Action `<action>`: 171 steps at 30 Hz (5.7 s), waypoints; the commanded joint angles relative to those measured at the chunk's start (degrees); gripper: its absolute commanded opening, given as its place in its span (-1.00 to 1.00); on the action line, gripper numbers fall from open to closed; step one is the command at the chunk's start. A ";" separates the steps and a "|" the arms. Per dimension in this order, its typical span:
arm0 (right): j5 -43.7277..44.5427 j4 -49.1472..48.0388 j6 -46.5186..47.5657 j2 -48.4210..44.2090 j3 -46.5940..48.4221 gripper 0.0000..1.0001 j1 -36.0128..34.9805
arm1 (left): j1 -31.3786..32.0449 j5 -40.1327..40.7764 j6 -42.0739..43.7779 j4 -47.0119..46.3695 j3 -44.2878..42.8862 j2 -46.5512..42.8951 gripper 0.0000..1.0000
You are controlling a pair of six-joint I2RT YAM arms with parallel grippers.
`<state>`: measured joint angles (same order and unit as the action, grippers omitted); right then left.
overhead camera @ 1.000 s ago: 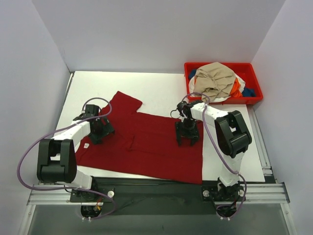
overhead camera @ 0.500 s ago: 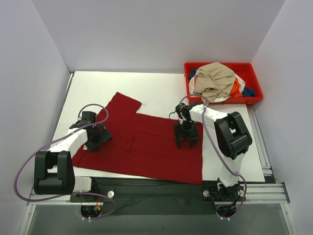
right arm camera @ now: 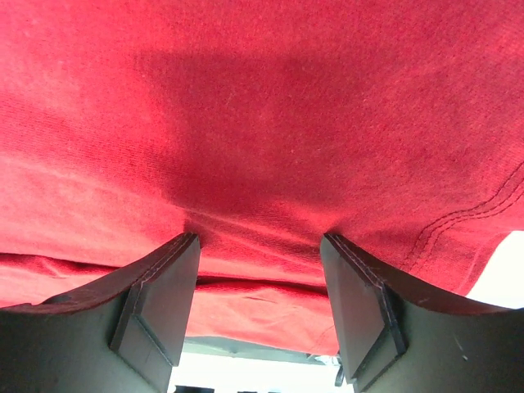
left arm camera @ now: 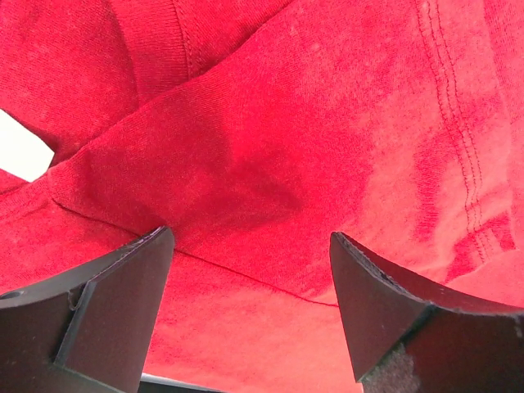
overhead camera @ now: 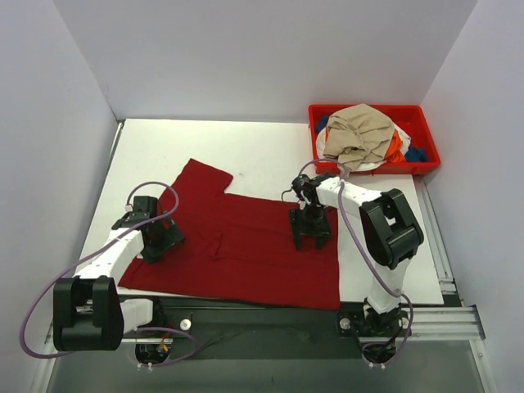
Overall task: Fold and stack the t-shirts
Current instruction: Fold the flattened tshirt in 1/3 of the way, then grap the side of the flattened tshirt furthest away from the robot with both arms, then fold the other side of the tshirt into a rectangle
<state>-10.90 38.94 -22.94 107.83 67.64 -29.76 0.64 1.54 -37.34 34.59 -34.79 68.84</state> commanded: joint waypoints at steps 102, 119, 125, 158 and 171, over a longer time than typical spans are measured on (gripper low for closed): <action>11.34 -10.99 -0.26 2.56 6.63 -1.00 18.77 | 8.58 14.72 15.81 -6.20 -79.47 67.48 0.12; 11.34 -10.99 0.09 2.12 6.19 -1.00 18.86 | 8.50 14.28 15.63 -0.67 -84.74 70.91 -0.22; 11.42 -10.99 0.00 1.68 6.19 -1.00 18.77 | 8.50 13.93 15.99 0.74 -86.50 71.96 -0.56; 12.13 -6.68 2.11 -5.34 14.02 -1.00 20.53 | 4.46 -3.30 23.54 -12.70 -71.06 51.15 -1.00; 9.49 -6.95 0.53 -16.15 2.24 -1.00 18.69 | 3.22 -1.98 24.42 -14.20 -46.09 30.68 -1.00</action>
<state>-0.84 30.06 -21.47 94.89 72.03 -10.22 4.23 -0.32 -13.91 22.48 -84.60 104.73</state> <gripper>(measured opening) 0.031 0.029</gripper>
